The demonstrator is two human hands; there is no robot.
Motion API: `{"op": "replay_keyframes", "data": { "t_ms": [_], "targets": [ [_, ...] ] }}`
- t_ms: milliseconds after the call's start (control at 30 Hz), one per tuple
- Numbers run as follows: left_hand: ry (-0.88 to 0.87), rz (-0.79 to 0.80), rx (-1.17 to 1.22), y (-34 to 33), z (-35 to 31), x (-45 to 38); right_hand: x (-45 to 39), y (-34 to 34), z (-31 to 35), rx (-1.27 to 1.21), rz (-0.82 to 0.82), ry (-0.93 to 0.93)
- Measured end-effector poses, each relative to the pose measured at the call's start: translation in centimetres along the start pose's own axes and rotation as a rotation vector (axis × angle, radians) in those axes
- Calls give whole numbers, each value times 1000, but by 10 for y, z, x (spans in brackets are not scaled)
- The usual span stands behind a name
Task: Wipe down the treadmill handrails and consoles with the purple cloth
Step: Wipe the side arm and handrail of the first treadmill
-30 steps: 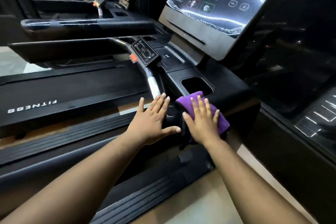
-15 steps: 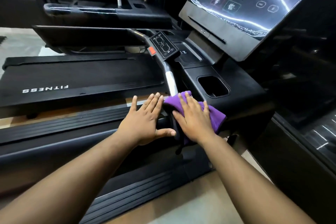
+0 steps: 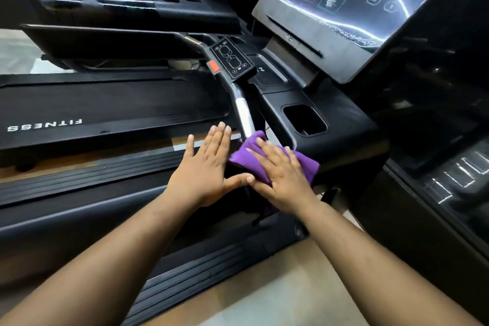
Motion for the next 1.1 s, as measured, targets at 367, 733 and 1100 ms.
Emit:
{"op": "replay_keyframes", "data": {
  "t_ms": [367, 733, 1100],
  "targets": [
    [14, 7, -160, -3, -19, -9, 6, -7, -37, 6, -205, -116],
    [-12, 9, -245, -29, -107, -82, -10, 16, -151, 29, -169, -335],
    [109, 18, -275, -37, -113, -114, -81, 53, -258, 10, 70, -381]
  ]
}}
Point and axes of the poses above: each hand's wrist, its own x-axis away from the middle knuckle, its own y-axis out of the back of the hand, z = x × y, the point moved 5 cm from there along -x, towards the middle knuckle, and after that the axes turned 2 degrees about y, right-handed, at the moved point
